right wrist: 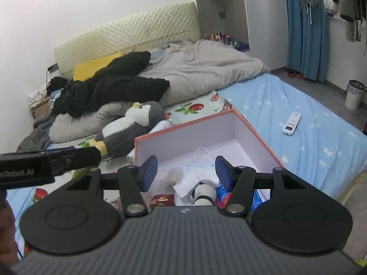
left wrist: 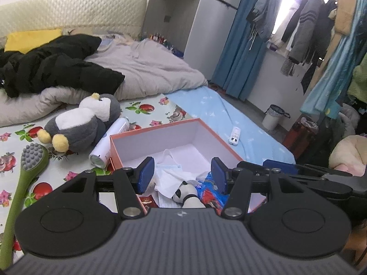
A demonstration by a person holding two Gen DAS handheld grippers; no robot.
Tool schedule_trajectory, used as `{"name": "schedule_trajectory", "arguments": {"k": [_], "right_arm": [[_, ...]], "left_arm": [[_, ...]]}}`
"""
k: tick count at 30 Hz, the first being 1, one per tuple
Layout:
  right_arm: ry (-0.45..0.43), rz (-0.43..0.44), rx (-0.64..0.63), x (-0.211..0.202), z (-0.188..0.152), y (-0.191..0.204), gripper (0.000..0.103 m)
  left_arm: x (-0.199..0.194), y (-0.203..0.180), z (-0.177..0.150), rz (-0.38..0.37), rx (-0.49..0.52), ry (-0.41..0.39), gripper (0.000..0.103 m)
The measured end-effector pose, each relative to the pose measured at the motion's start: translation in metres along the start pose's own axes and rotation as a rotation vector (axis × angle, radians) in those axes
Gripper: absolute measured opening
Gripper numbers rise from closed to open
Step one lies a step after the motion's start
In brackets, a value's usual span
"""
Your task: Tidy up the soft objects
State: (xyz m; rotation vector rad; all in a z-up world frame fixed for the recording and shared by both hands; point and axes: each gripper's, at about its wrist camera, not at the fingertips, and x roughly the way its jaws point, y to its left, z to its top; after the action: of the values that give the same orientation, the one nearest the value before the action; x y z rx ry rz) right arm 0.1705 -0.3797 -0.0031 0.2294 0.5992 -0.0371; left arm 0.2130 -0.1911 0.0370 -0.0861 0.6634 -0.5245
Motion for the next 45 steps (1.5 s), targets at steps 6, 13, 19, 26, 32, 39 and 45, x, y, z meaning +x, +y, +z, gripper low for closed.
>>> {"name": "schedule_trajectory", "arguments": {"k": [6, 13, 19, 26, 32, 39, 45], "right_arm": [[-0.043, -0.008, -0.006, -0.037, -0.01, 0.011, 0.058], [-0.073, -0.024, -0.023, -0.075, -0.026, 0.021, 0.058], [-0.079, -0.032, -0.005, -0.096, -0.041, 0.022, 0.058], [-0.061, -0.029, 0.016, -0.113, -0.062, 0.021, 0.058], [-0.04, -0.035, 0.029, -0.112, -0.074, 0.016, 0.058], [-0.035, -0.059, 0.019, -0.111, -0.082, 0.014, 0.058], [-0.042, -0.063, 0.004, -0.113, -0.09, 0.015, 0.058]], "left_arm": [[-0.052, -0.008, -0.018, -0.004, 0.011, -0.049, 0.061], [-0.095, -0.014, -0.042, -0.006, 0.001, -0.07, 0.061], [-0.116, -0.018, -0.06, -0.007, -0.007, -0.074, 0.061], [-0.126, -0.02, -0.074, -0.005, -0.009, -0.067, 0.061], [-0.131, -0.02, -0.084, 0.002, -0.012, -0.063, 0.061], [-0.128, -0.016, -0.09, -0.009, -0.022, -0.059, 0.061], [-0.127, -0.014, -0.096, -0.002, -0.02, -0.057, 0.061]]}}
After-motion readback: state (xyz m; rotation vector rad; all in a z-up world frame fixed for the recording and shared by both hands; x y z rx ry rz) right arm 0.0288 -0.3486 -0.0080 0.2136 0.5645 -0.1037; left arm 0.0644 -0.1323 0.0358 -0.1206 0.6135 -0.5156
